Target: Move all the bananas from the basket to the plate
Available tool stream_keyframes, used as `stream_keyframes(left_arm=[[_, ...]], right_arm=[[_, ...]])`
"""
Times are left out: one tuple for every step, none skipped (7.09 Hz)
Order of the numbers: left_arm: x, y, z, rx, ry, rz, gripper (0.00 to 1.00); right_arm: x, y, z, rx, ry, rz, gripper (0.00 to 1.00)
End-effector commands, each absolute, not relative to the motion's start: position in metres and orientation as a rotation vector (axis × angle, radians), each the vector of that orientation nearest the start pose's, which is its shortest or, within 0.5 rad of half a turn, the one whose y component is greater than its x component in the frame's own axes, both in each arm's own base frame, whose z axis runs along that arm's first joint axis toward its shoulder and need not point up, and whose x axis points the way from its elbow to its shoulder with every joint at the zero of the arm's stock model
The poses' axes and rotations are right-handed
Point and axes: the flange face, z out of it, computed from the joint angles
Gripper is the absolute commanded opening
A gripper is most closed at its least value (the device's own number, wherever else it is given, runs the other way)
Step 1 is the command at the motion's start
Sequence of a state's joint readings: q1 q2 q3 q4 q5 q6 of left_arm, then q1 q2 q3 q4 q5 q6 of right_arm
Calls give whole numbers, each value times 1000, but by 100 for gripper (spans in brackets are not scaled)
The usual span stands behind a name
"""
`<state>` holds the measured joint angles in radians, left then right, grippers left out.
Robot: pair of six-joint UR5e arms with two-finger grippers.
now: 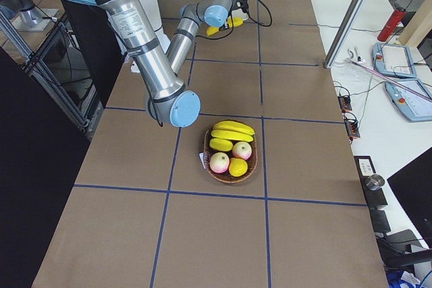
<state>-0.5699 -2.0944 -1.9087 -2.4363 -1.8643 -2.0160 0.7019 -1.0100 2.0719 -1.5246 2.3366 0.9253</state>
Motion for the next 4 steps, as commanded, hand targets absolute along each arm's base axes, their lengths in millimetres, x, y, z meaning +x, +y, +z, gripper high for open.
stream_keyframes(left_arm=[[408,-385,108,-111,1762,-517,100],[413,-383,107,-111,1763,-519,100],[420,-385,105,-108,1763,-526,100],[426,-380,103,-113,1765,-523,100]], right_arm=[[-366,-384,119,132,-1268,-372,2],[-365,-383,117,132,-1270,-373,2],[-364,-382,117,134,-1273,-374,2],[-364,-382,117,134,-1273,-374,2]])
